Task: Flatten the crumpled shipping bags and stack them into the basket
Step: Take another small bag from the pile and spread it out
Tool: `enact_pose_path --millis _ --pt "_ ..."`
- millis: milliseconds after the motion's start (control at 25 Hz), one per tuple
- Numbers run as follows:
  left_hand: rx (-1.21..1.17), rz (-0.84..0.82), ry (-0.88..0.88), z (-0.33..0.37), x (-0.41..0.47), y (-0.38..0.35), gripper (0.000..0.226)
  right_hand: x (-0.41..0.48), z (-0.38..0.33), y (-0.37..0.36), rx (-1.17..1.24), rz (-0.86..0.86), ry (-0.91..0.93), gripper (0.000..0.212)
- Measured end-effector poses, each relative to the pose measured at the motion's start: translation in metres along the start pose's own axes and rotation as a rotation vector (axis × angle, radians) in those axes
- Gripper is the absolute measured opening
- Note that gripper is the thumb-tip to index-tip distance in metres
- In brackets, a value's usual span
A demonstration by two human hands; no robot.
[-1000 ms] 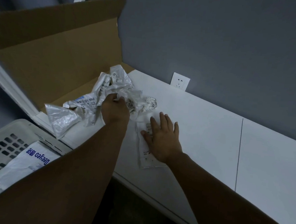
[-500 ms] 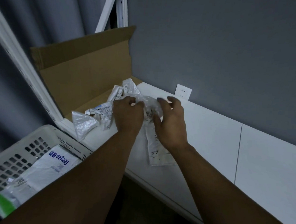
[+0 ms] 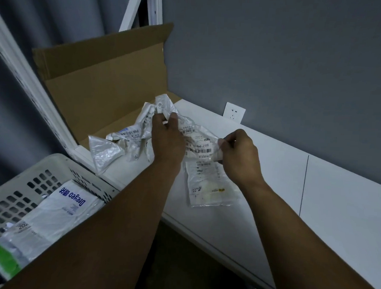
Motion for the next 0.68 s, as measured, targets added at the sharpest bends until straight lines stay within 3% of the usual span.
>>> enact_pose_path --millis 80,240,440,680 --pt "0.044 -0.021 -0.052 0.002 -0.002 -0.004 0.016 -0.002 -0.007 0.001 -0.121 0.037 0.087 0.005" --pt "0.134 -0.087 -0.13 0.006 -0.01 -0.015 0.019 -0.01 -0.038 -0.001 -0.225 0.132 0.422 0.012" --pt "0.173 -0.184 -0.12 0.01 -0.021 -0.025 0.017 0.003 -0.028 -0.012 -0.133 -0.043 0.237 0.02" --pt "0.23 -0.235 -0.125 0.016 -0.036 -0.036 0.024 0.01 -0.017 -0.011 -0.039 0.012 0.108 0.029"
Point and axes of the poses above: each hand's wrist, its own x-axis towards the middle knuckle, its own y-axis out of the back of the hand, z = x × y, the point moved 6 cm from there along x, towards the middle knuckle
